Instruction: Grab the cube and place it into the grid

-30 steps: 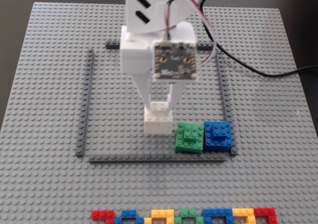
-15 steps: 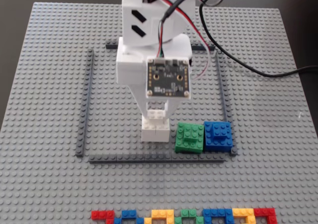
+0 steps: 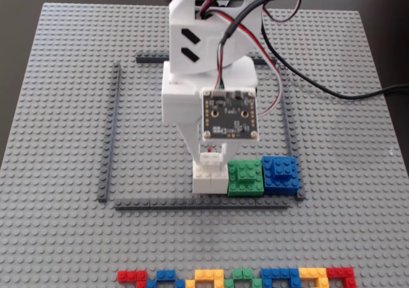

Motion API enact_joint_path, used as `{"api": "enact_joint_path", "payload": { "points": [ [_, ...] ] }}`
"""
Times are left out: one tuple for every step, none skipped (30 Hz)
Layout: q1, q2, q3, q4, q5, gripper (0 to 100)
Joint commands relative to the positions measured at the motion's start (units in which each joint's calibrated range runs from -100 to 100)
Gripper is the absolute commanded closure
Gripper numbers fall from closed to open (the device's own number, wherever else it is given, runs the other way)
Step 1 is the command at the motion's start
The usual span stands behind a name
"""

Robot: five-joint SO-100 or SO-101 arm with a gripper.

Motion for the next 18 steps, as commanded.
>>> {"api": "enact_joint_path", "payload": {
  "points": [
    [0.01, -0.9, -4.28, -0.81, 0.24, 98],
    [0.01, -0.73, -4.28, -0.86, 0.29, 98],
    [-0.07, -0.56, -4.28, -0.91, 0.29, 98],
    [-0.14, -0.47, -4.28, -1.01, 0.29, 98],
    [-0.14, -0.38, -4.28, -1.06, 0.29, 97],
    [-0.21, -0.3, -4.28, -1.06, 0.29, 97],
    [-0.21, -0.3, -4.28, -1.06, 0.29, 97],
    [-0.21, -0.3, -4.28, -1.06, 0.29, 97],
    [-0.21, -0.3, -4.28, -1.06, 0.29, 96],
    [-0.21, -0.21, -4.28, -1.15, 0.29, 95],
    [-0.14, -0.21, -4.19, -1.3, 0.2, 93],
    [-0.07, -0.21, -4.01, -1.4, 0.2, 92],
    [0.01, -0.21, -3.83, -1.5, 0.2, 91],
    [0.08, -0.21, -3.74, -1.54, 0.2, 90],
    [0.16, -0.21, -3.65, -1.59, 0.15, 89],
    [0.23, -0.21, -3.56, -1.64, 0.15, 88],
    [0.23, -0.21, -3.47, -1.69, 0.15, 88],
    [0.38, -0.21, -3.38, -1.79, 0.1, 88]
  ]
}}
